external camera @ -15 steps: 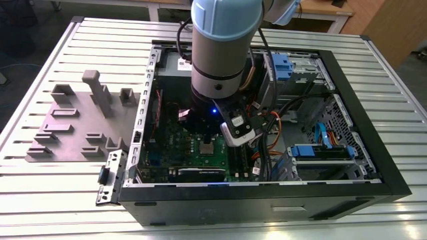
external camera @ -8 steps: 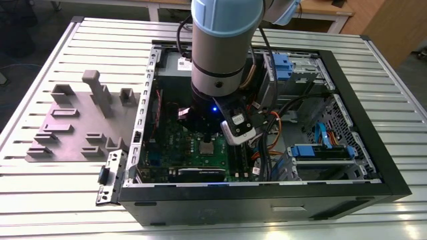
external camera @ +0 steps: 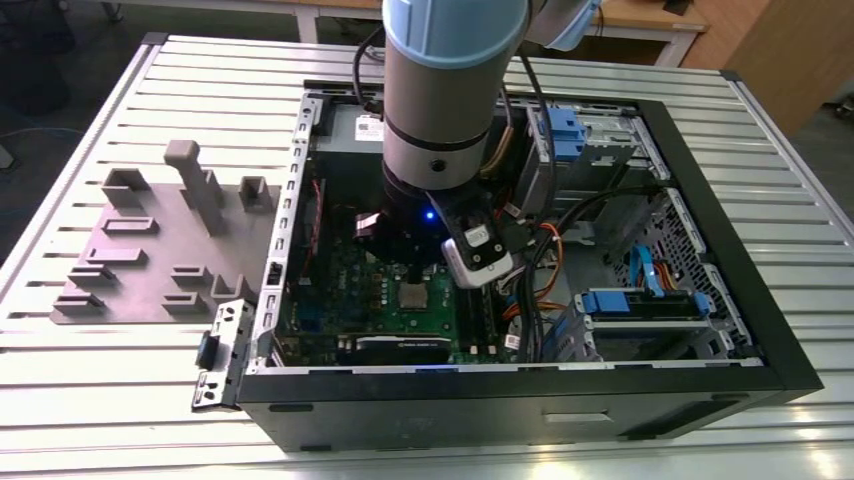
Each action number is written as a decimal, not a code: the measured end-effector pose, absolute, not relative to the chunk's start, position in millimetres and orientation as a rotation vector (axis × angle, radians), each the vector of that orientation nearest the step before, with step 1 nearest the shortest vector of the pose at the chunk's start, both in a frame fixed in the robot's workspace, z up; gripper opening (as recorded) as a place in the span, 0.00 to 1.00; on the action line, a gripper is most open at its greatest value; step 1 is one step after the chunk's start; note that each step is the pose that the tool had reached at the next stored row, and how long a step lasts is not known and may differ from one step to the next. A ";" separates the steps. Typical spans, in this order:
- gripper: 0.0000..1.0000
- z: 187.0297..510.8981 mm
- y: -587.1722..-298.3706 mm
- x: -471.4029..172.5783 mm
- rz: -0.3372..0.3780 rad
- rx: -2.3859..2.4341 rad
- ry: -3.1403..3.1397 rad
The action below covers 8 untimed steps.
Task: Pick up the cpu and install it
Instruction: 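Close the cpu cover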
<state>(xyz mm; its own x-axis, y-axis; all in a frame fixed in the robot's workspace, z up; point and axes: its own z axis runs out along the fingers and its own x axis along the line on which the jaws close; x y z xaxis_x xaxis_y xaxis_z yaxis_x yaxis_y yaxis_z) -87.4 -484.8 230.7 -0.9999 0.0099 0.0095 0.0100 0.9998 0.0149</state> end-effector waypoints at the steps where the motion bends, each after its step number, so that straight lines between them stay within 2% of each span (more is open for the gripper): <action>1: 0.11 230.7 -484.8 -87.4 -0.024 -0.016 -3.132; 8: 0.11 234.1 -484.8 -87.4 -0.023 -0.016 -3.132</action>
